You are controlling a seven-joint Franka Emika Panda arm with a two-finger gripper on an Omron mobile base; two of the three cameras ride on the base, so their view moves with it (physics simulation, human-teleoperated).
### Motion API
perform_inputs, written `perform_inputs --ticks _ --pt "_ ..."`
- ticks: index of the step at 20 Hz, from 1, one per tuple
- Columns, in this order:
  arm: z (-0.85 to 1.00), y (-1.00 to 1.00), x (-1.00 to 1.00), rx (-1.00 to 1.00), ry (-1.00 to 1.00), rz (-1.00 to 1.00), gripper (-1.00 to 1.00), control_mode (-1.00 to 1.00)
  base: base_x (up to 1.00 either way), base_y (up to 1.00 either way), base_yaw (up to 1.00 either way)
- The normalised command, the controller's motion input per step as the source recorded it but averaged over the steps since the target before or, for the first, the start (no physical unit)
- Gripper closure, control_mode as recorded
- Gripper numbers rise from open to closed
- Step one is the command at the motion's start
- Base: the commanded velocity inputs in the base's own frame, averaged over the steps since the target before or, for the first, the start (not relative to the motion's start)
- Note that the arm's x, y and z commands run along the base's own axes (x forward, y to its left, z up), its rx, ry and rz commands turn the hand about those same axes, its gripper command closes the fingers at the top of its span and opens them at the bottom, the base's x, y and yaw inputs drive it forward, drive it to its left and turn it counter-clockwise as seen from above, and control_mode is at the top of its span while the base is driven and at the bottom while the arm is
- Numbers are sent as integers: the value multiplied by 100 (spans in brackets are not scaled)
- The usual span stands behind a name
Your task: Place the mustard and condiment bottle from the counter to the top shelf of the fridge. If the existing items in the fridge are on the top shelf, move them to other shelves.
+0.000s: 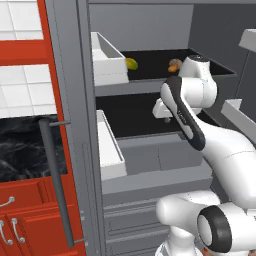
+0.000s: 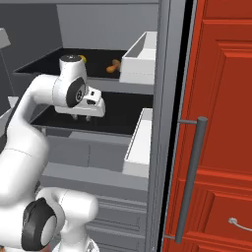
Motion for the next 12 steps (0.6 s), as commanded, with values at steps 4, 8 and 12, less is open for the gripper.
perform_inputs --ticks 4,8,12 --pt "0 0 -24 0 -9 6 -100 -100 0 0 0" --pt "48 0 -74 2 -51 12 -100 -100 0 0 0" --pt "93 0 -61 1 -63 8 -100 -100 0 0 0"
